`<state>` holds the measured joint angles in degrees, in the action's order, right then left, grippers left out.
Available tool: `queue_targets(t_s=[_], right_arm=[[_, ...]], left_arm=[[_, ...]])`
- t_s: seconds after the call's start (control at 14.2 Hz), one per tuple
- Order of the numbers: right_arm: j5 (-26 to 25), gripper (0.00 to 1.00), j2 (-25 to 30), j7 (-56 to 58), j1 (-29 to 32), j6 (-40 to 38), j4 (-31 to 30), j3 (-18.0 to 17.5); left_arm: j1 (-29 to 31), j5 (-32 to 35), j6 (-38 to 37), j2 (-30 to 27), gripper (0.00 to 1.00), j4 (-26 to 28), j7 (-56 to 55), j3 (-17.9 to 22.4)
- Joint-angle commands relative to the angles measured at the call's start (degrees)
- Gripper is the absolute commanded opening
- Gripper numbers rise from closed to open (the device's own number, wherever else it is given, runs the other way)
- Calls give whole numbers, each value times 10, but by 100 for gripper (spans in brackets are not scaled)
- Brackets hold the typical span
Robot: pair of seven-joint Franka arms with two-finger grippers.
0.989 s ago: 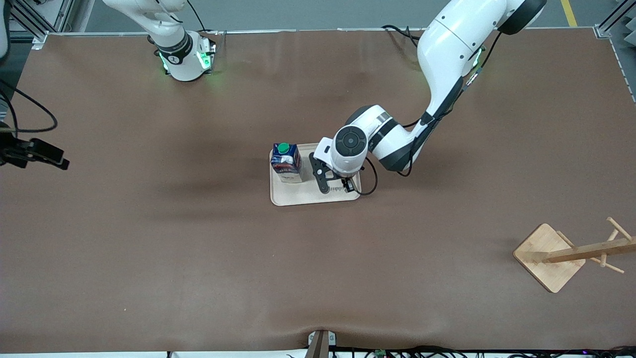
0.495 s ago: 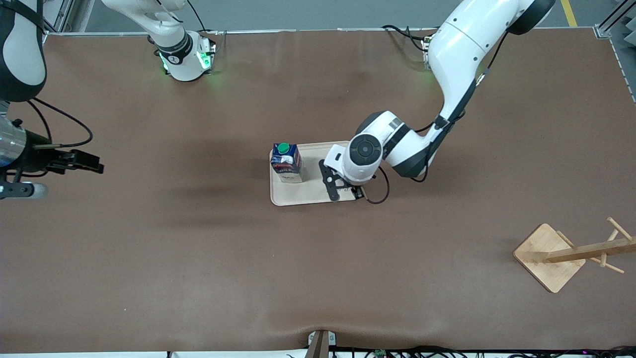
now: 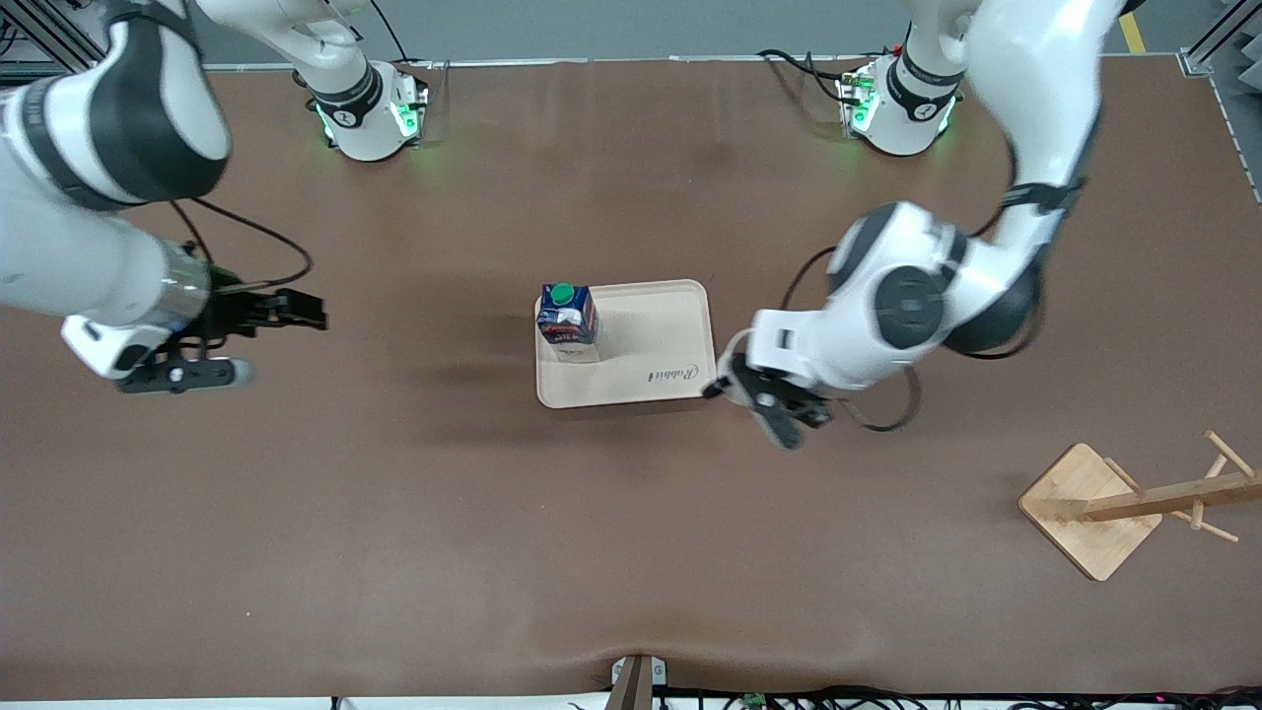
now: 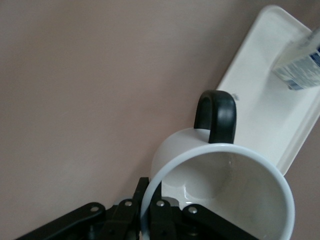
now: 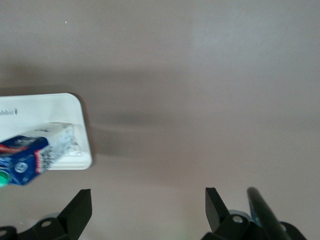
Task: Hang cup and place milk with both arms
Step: 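Carry the mug toward the wooden stand while the right gripper grasps milk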
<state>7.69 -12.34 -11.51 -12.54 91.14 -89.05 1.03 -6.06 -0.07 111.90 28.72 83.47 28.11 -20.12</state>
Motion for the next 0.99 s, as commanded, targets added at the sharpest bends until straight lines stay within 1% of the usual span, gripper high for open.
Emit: queue_targets(t_s=[0.0,0.21,0.28,0.49,0.64,0.78,0.85,0.92], right_arm=[[2,100,4,-136,-83,37,-19,5],[0,100,4,-150,-144,125,-65,5],[-2,100,0,-159,-166,140,-74,5],[-6,100,-23,-258,-218,192,-87,6],[-22,100,-36,-277,-238,207,-93,6],[-37,100,-37,-280,-254,240,-120,6],[-37,100,-37,-288,-259,264,-135,5],[-37,100,-38,-300,-274,284,-143,5]], left_arm=[[97,-26,-38,-45,0,7,-10,-4],[189,-50,-59,-61,0,9,-29,-8],[210,-53,-62,-64,0,8,-39,-8],[284,-56,-72,-80,0,10,-36,-8],[327,-59,-73,-82,0,8,-32,-10],[362,-115,-73,-81,0,7,-4,-8],[375,-134,-73,-78,0,8,14,-7],[387,-140,-73,-77,0,8,24,-7]])
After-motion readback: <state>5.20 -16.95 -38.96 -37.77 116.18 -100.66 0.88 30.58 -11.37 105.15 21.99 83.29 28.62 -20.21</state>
